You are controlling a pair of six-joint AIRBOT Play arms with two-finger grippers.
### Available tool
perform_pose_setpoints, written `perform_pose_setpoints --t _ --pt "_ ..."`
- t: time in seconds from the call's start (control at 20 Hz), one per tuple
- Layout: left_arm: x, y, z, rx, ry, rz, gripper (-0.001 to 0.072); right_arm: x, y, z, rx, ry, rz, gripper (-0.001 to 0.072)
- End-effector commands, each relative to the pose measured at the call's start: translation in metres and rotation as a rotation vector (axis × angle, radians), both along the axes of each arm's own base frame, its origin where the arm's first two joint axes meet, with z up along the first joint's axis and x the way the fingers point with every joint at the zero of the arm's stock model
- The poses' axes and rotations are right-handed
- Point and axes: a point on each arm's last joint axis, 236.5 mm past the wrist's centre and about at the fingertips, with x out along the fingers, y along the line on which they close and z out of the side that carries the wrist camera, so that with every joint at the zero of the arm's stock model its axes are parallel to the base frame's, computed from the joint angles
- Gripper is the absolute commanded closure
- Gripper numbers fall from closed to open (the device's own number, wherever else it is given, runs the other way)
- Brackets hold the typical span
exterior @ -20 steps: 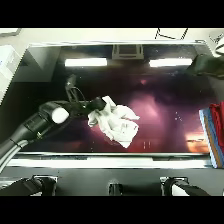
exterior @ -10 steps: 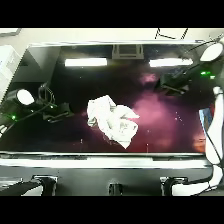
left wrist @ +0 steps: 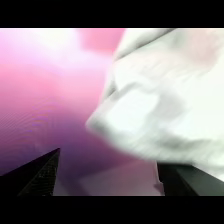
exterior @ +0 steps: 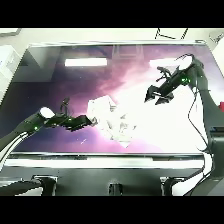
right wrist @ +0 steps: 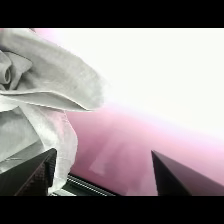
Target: Fold the clothes and pants, and hang the long-sleeved shirts on hangers.
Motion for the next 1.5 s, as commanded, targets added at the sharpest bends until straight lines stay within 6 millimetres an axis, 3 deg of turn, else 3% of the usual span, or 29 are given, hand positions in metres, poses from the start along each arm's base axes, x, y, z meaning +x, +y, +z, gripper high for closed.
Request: perform_pose_setpoints --t 0.0,0.35,0.5,0.55,0.6,0.8,1.1,1.4,1.45 --pt "0.011 -0.013 -0.004 -0.004 -0.082 -0.012 -0.0003 -0.003 0.000 -0.008 -0.004 0.024 0.008 0.0005" --pt "0.036 -0.025 0.001 0.039 -0.222 0.011 0.0004 -0.009 0.000 -0.010 -0.003 0.049 0.016 0.0006" --pt "0.034 -0.031 0.000 0.041 -0.231 -0.002 0.0449 -0.011 0.001 -0.020 0.000 0.063 0.003 0.0006" --pt "0.034 -0.030 0.000 0.041 -0.231 0.000 0.0648 -0.016 0.002 -0.030 0.004 0.088 -0.006 0.0006" --pt "0.035 -0.029 0.000 0.042 -0.231 0.004 0.0679 -0.022 0.005 -0.041 0.013 0.112 -0.016 0.0006" --pt "0.034 -0.026 0.002 0.037 -0.221 -0.002 0.0680 -0.026 0.030 -0.075 0.120 0.129 -0.089 0.0006" --pt "0.022 -0.031 0.001 0.027 -0.192 -0.050 0.0680 -0.025 0.080 -0.081 0.211 0.041 0.013 0.0001" --pt "0.018 -0.032 0.000 0.023 -0.180 -0.060 0.0680 -0.021 0.098 -0.086 0.200 0.005 0.032 0.0008" --pt "0.018 -0.032 0.000 0.023 -0.180 -0.060 0.0679 -0.023 0.099 -0.089 0.197 0.018 0.026 0.0039"
